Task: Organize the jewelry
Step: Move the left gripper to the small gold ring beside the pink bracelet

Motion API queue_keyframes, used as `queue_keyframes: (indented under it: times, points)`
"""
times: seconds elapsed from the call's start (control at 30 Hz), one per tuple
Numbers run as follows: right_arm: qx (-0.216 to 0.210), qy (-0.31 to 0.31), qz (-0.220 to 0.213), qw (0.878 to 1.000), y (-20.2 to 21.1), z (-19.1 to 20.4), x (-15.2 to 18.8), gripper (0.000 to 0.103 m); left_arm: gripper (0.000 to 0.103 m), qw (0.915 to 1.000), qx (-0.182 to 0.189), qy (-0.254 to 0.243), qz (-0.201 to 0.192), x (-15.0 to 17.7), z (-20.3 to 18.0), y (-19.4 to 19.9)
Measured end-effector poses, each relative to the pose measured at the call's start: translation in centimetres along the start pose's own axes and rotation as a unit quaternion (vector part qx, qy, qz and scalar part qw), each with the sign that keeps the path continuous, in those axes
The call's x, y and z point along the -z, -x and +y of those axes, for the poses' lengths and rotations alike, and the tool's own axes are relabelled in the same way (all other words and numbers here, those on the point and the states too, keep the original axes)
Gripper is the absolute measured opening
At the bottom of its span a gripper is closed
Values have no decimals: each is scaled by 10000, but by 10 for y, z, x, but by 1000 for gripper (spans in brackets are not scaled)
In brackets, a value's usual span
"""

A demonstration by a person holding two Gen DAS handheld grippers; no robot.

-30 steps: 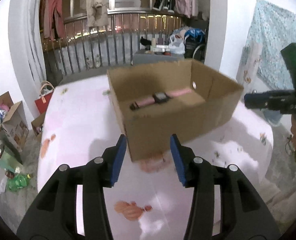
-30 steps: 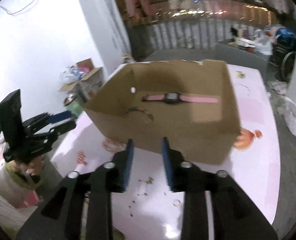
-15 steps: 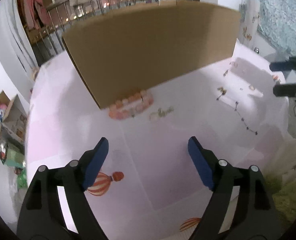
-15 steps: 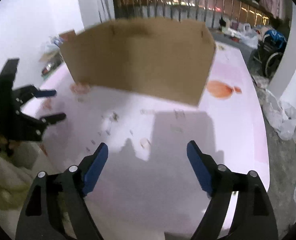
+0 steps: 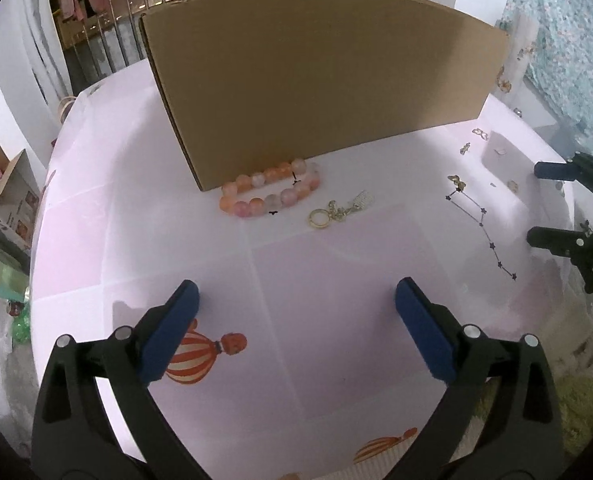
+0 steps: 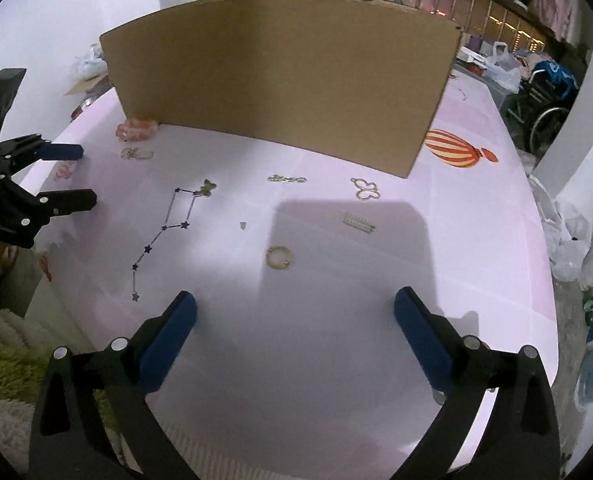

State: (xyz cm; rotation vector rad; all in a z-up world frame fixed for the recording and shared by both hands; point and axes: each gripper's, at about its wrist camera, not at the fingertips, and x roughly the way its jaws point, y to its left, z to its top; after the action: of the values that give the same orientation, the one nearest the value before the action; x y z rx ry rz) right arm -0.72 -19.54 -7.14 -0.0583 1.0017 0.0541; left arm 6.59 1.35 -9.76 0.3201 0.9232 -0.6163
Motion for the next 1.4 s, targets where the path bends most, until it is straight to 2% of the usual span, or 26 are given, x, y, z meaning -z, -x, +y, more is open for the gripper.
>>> queue_keyframes:
  times: [0.3,0.37,0.53,0.63,0.7,0.77,0.83,1.1,1.17,1.3,1.4]
  points:
    - [-181,-26,48,9998,1,-7,-5,97,95,10000,-28,-51,-7,-7,3,5]
    - [-290,-245,-234,9990,11,-12,-6,97,95,9996,-66,-40,-267,-8,3,11]
    - [75,-112,-969,9952,33,-9,-9,97,95,9966,235,2,-790,-12,6,27]
    - [75,-87,-1214,9925,39,-8,-8,97,95,9946,326,-68,-982,-15,7,30]
    - [-9,-115,-1273,9918,41,-11,-8,97,89,9933,376,-169,-1082,-16,5,32]
    - [-84,-122,-1285,9916,39,-12,-9,94,76,9933,350,-267,-1069,-19,5,28]
    - [-103,-103,-1271,9918,38,-13,-9,90,72,9938,338,-321,-1007,-19,1,24]
    - [-316,-35,-1060,9939,25,-13,-4,63,47,9938,271,-728,-802,-18,-7,13]
    - [-331,25,-1043,9940,24,-11,-4,59,38,9939,284,-762,-749,-18,-7,11]
    - [-372,111,-1015,9941,21,-8,-3,50,27,9941,304,-785,-682,-20,-7,6]
    - [-395,116,-996,9942,21,-7,-3,48,25,9945,331,-783,-617,-22,-6,3]
